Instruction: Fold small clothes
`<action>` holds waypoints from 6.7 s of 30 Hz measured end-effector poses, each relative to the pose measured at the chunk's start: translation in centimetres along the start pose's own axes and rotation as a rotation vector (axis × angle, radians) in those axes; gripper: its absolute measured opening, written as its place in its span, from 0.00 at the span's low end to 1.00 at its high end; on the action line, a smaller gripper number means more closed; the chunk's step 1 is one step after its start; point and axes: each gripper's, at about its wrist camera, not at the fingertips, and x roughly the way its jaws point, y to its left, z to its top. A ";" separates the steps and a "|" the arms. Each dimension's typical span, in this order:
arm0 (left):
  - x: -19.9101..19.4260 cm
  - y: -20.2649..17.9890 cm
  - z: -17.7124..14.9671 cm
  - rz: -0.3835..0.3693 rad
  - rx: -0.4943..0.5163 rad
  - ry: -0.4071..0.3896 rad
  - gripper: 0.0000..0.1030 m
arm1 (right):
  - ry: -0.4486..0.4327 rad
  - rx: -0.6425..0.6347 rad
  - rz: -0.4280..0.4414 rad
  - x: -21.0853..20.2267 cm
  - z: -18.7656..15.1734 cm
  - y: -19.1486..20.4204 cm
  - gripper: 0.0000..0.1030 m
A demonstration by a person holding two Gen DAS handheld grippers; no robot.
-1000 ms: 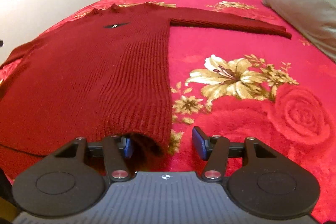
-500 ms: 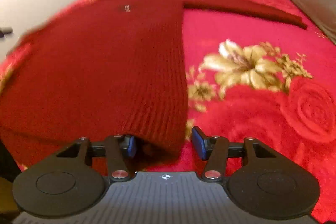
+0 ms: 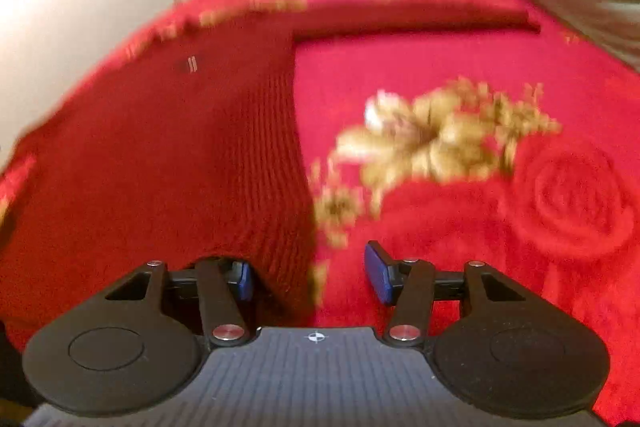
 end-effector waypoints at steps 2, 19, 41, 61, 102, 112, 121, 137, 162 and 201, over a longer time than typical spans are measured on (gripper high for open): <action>0.0 -0.1 0.0 -0.001 0.002 -0.003 0.70 | 0.004 -0.043 -0.020 0.2 -0.2 0.4 0.51; -0.3 0.7 -0.2 0.012 0.000 -0.006 0.70 | 0.059 -0.169 -0.325 -3.2 0.7 -2.0 0.05; -0.2 0.3 -0.6 0.003 0.024 0.001 0.70 | -0.043 0.068 0.046 -4.1 1.6 -1.6 0.07; 1.3 0.3 -3.7 -0.131 0.091 0.185 0.71 | 0.066 -0.026 -0.026 -0.4 1.2 0.4 0.16; -0.1 1.3 -0.2 -0.030 -0.074 -0.017 0.67 | -0.381 -0.060 -0.069 -3.3 5.8 5.5 0.41; 0.7 0.5 0.1 -0.017 -0.053 -0.008 0.69 | -0.348 -0.068 -0.103 -3.1 7.0 6.0 0.41; 1.1 0.7 1.1 -0.002 -0.060 -0.015 0.70 | -0.377 -0.055 -0.082 -4.0 7.1 7.2 0.41; 8.6 18.9 3.3 0.144 -0.575 0.022 0.06 | -0.493 -0.129 0.060 -7.8 13.6 12.7 0.14; 14.8 27.3 -0.4 0.327 -0.984 0.173 0.26 | -0.013 -0.138 0.021 9.7 12.1 11.5 0.29; 14.1 9.8 12.1 0.113 -0.370 0.097 0.56 | -0.179 -0.006 0.199 8.8 14.9 13.3 0.28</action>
